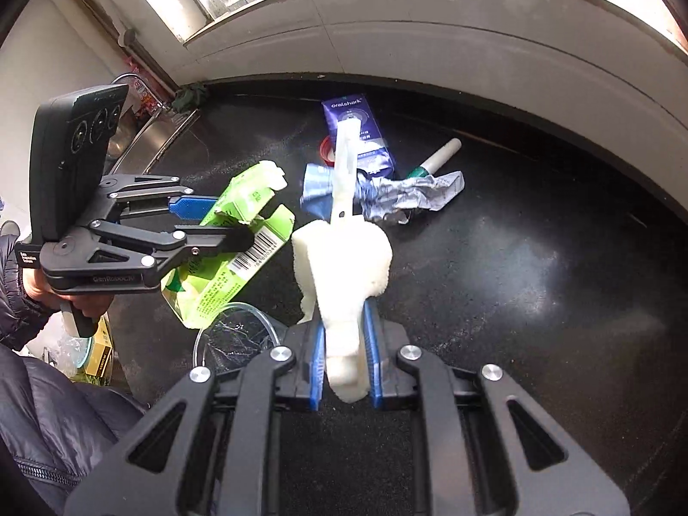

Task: Collect trash
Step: 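Grasp the green juice carton with left tool while right tool grasps white foam, then carry carton and foam down to the black bin and release both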

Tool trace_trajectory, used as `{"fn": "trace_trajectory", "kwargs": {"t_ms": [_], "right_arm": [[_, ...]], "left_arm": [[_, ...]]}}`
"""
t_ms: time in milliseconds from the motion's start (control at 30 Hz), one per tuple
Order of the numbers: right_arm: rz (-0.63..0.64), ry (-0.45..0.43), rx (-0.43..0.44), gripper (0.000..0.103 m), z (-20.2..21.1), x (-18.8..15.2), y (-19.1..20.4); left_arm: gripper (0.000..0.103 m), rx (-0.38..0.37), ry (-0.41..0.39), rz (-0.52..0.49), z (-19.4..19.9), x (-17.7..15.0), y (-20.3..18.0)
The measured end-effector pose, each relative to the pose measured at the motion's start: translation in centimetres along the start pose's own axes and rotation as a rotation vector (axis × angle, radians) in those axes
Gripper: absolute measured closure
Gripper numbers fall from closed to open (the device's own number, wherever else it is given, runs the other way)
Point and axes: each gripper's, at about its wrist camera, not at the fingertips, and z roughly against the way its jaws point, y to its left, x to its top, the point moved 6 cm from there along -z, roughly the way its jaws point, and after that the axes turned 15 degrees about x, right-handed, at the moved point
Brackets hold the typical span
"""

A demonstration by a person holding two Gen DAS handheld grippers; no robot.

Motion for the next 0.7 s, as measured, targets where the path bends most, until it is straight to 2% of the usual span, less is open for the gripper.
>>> {"fn": "trace_trajectory", "kwargs": {"t_ms": [267,467,700], "right_arm": [[0.045,-0.055,-0.044,0.086,2.6,-0.8,3.4],[0.068,-0.062,-0.061,0.086,3.1,-1.8,5.2],[0.095,-0.062,-0.074,0.086,3.6,-2.9,6.8]], "left_arm": [[0.069,0.086,-0.065,0.060,5.8,-1.6,1.0],[0.069,0.120,-0.066,0.097,7.9,-4.9,1.2],[0.069,0.147,-0.082,0.115,9.5,-7.0,1.1]]}}
